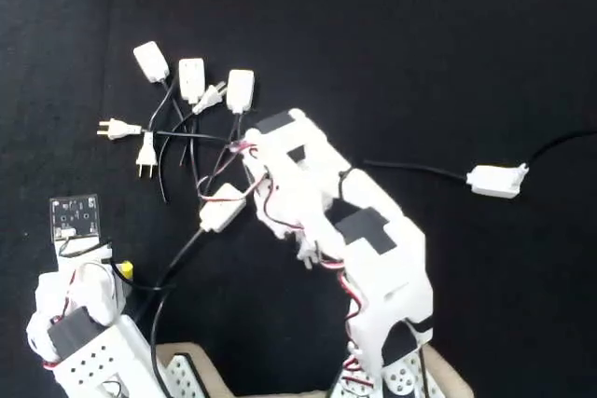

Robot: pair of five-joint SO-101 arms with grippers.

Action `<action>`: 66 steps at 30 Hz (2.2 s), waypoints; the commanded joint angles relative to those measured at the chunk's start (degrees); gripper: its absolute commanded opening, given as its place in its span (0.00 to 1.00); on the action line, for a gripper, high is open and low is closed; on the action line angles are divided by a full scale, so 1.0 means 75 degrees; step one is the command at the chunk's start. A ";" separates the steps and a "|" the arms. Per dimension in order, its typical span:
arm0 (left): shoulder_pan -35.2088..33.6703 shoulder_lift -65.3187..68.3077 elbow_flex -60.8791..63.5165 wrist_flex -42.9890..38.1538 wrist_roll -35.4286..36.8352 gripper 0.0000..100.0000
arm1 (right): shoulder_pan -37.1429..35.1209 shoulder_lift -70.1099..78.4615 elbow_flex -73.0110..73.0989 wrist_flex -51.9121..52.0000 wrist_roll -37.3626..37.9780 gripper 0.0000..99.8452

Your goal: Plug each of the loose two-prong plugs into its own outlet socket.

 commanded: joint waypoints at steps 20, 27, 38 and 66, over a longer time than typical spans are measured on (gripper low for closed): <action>0.0088 -0.0012 -0.0053 -0.0023 -0.0082 0.29 | -0.0340 -0.0264 -0.0076 -0.0176 -0.0387 0.01; 0.0088 -0.0012 -0.0053 -0.0023 -0.0082 0.29 | -0.0305 -0.1201 -0.0275 0.0270 -0.0387 0.02; 0.0088 -0.0012 -0.0053 -0.0023 -0.0082 0.29 | -0.0352 -0.1647 0.0873 -0.0422 -0.0375 0.33; 0.0088 -0.0012 -0.0053 -0.0012 -0.0094 0.29 | -0.0621 -0.1319 0.2198 -0.2274 -0.0152 0.01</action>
